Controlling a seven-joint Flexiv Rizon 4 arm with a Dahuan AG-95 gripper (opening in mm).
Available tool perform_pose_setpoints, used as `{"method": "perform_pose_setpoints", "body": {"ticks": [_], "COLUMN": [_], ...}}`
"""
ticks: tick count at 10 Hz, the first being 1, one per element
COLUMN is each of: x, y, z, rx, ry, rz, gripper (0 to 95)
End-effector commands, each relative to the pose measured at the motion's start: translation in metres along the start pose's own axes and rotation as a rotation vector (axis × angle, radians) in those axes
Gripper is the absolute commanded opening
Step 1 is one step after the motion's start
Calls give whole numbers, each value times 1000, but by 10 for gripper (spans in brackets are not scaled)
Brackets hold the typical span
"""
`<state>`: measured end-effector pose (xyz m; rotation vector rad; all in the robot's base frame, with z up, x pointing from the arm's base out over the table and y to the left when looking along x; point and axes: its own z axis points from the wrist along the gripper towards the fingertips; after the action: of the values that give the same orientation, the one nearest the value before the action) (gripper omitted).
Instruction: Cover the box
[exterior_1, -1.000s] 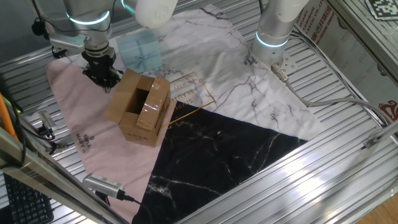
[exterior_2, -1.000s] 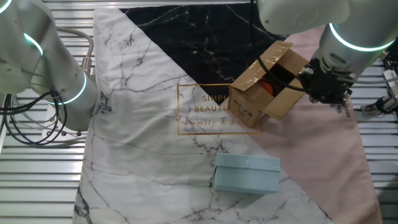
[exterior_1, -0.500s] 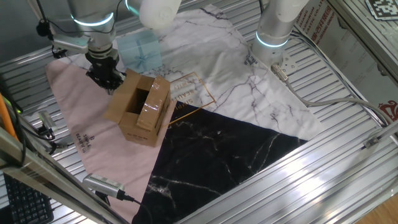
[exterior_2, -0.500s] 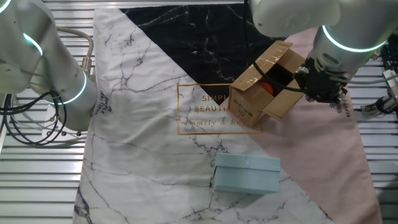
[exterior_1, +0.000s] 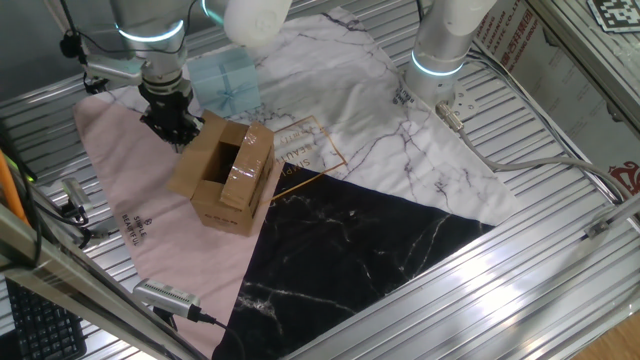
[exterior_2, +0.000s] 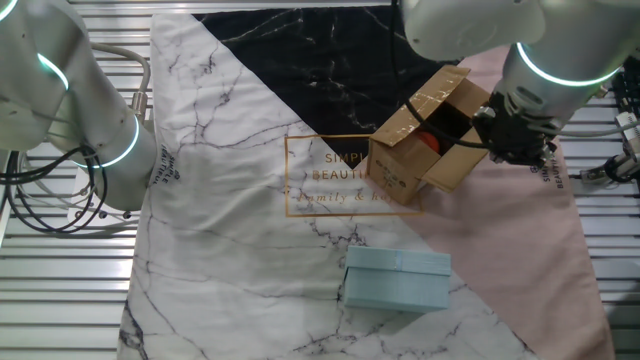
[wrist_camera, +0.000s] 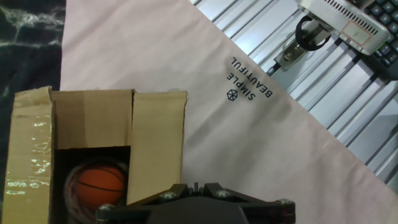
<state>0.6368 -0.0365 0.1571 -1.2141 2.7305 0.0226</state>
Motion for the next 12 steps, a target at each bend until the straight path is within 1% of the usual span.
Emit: {"method": "perform_pose_setpoints", "body": {"ticks": [1, 3, 6, 8, 10, 12], "x": [2, 2, 0, 0, 0, -5], "y": [2, 4, 8, 12, 23, 29], "z": [0, -2, -12, -13, -13, -16], "rx": [6, 6, 1, -3, -1, 1], "ry": [4, 9, 19, 16, 13, 17], "rz": [7, 8, 23, 38, 57, 67], "gripper": [0, 0, 0, 0, 0, 0]}}
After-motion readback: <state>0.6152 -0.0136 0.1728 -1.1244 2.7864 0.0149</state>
